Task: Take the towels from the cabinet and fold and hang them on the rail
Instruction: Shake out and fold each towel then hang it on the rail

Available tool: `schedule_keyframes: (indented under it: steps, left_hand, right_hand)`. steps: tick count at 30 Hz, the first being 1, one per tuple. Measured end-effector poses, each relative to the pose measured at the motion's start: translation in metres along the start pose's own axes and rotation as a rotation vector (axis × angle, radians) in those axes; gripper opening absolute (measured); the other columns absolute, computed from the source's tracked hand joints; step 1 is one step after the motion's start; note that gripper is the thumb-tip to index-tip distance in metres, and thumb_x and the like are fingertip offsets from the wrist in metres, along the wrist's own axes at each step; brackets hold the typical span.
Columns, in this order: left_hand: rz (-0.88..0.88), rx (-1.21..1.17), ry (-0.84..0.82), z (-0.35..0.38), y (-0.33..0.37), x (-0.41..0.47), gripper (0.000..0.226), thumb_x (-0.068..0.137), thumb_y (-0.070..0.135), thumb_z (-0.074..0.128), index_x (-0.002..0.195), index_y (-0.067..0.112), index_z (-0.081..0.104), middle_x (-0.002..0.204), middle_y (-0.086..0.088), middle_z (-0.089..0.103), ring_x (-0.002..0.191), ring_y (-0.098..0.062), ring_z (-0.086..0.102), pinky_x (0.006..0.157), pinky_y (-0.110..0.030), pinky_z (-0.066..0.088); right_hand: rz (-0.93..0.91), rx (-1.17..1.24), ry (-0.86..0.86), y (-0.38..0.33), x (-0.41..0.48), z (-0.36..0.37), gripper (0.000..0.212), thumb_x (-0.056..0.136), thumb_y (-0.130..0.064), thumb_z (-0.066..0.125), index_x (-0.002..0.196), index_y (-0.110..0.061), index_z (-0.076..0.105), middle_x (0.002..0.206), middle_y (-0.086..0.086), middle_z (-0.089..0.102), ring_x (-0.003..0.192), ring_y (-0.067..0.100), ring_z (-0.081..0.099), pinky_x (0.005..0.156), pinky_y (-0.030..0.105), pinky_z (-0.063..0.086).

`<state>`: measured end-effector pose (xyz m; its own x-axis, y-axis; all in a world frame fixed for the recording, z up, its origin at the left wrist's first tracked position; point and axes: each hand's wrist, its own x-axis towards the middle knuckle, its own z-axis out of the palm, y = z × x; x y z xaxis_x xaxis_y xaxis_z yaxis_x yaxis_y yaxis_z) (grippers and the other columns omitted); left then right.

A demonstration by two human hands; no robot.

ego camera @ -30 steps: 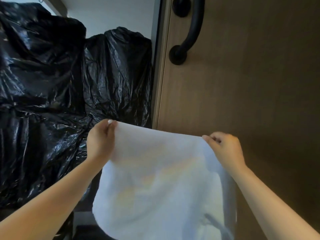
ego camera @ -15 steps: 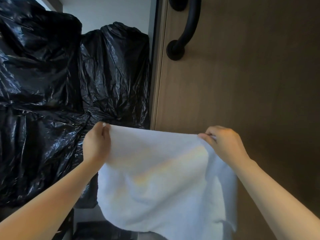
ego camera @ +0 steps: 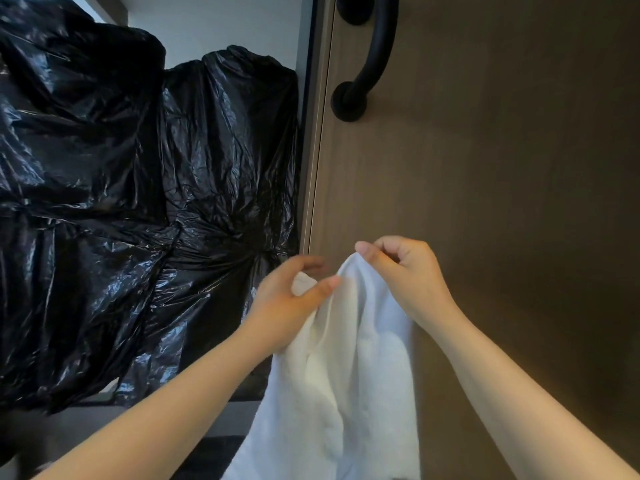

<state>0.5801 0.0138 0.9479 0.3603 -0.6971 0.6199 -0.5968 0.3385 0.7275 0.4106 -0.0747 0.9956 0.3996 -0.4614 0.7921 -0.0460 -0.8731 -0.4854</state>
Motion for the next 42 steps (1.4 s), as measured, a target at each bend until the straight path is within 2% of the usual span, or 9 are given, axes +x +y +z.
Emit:
schedule_keyframes:
  steps: [3, 7, 12, 15, 19, 23, 26, 34, 42]
  left_hand:
    - [-0.029, -0.046, -0.106, 0.004, -0.001, -0.004, 0.021, 0.082, 0.048, 0.071, 0.1, 0.038, 0.069, 0.094, 0.025, 0.068, 0.089, 0.01, 0.06, 0.075, -0.019, 0.044]
    - [-0.121, -0.279, -0.062, -0.001, 0.003, -0.003, 0.025, 0.076, 0.045, 0.076, 0.077, 0.021, 0.071, 0.07, 0.006, 0.069, 0.064, -0.007, 0.061, 0.062, -0.027, 0.047]
    - [-0.147, -0.161, 0.101, -0.019, 0.0, 0.015, 0.016, 0.08, 0.04, 0.076, 0.079, 0.025, 0.071, 0.082, -0.002, 0.072, 0.076, -0.019, 0.067, 0.071, -0.037, 0.054]
    - [-0.121, -0.028, 0.256, -0.027, -0.009, 0.026, 0.016, 0.081, 0.043, 0.073, 0.079, 0.028, 0.068, 0.08, 0.005, 0.067, 0.076, -0.012, 0.062, 0.066, -0.03, 0.05]
    - [-0.097, 0.119, 0.356, -0.035, -0.024, 0.036, 0.021, 0.083, 0.046, 0.069, 0.085, 0.025, 0.066, 0.078, 0.017, 0.059, 0.074, 0.004, 0.051, 0.059, -0.019, 0.035]
    - [-0.104, 0.148, 0.46, -0.042, -0.037, 0.04, 0.022, 0.084, 0.046, 0.069, 0.09, 0.026, 0.062, 0.078, 0.011, 0.057, 0.068, -0.005, 0.05, 0.056, -0.017, 0.033]
    - [-0.104, 0.17, 0.49, -0.044, -0.044, 0.041, 0.024, 0.085, 0.045, 0.068, 0.093, 0.022, 0.066, 0.082, 0.005, 0.06, 0.075, -0.015, 0.054, 0.055, -0.019, 0.033]
    - [-0.138, 0.203, 0.524, -0.048, -0.054, 0.04, 0.021, 0.087, 0.044, 0.065, 0.089, 0.024, 0.064, 0.071, 0.015, 0.053, 0.072, -0.016, 0.053, 0.057, -0.027, 0.033]
    - [-0.159, 0.225, 0.532, -0.047, -0.059, 0.037, 0.03, 0.089, 0.043, 0.064, 0.099, 0.015, 0.069, 0.082, 0.002, 0.06, 0.079, -0.02, 0.054, 0.066, -0.03, 0.036]
  right_hand:
    - [-0.017, 0.03, -0.003, -0.005, -0.002, 0.003, 0.052, 0.091, -0.032, 0.067, 0.057, -0.001, 0.043, 0.051, -0.008, 0.03, 0.051, 0.008, 0.029, 0.048, 0.019, 0.024]
    - [0.041, 0.035, -0.031, 0.006, -0.006, 0.0, 0.05, 0.087, -0.038, 0.071, 0.06, 0.0, 0.052, 0.051, -0.007, 0.035, 0.051, 0.008, 0.031, 0.047, 0.019, 0.024]
    - [0.155, -0.037, -0.187, 0.036, -0.024, -0.009, 0.058, 0.088, -0.046, 0.066, 0.062, 0.004, 0.05, 0.051, -0.001, 0.037, 0.05, 0.009, 0.033, 0.052, 0.023, 0.027]
    - [0.22, -0.04, -0.194, 0.052, -0.036, -0.017, 0.055, 0.086, -0.048, 0.066, 0.061, -0.001, 0.052, 0.054, 0.01, 0.042, 0.052, 0.013, 0.039, 0.053, 0.027, 0.032]
    - [0.241, -0.127, -0.2, 0.066, -0.045, -0.027, 0.042, 0.084, -0.046, 0.069, 0.059, -0.015, 0.058, 0.052, -0.008, 0.045, 0.051, 0.006, 0.041, 0.051, 0.02, 0.032]
    - [0.226, -0.287, -0.185, 0.075, -0.05, -0.036, 0.039, 0.088, -0.045, 0.067, 0.063, -0.016, 0.058, 0.054, -0.006, 0.046, 0.051, 0.007, 0.039, 0.054, 0.028, 0.032]
    - [0.19, -0.455, -0.115, 0.078, -0.05, -0.045, 0.035, 0.09, -0.042, 0.065, 0.066, -0.018, 0.059, 0.053, -0.006, 0.047, 0.05, 0.008, 0.04, 0.053, 0.032, 0.032]
    - [0.178, -0.639, -0.03, 0.079, -0.047, -0.062, 0.025, 0.092, -0.037, 0.063, 0.07, -0.024, 0.06, 0.054, -0.009, 0.05, 0.054, 0.009, 0.05, 0.05, 0.025, 0.032]
    - [0.31, -0.831, -0.019, 0.106, -0.059, -0.063, 0.012, 0.095, -0.03, 0.059, 0.086, -0.024, 0.062, 0.077, -0.006, 0.062, 0.066, 0.006, 0.052, 0.052, 0.022, 0.032]
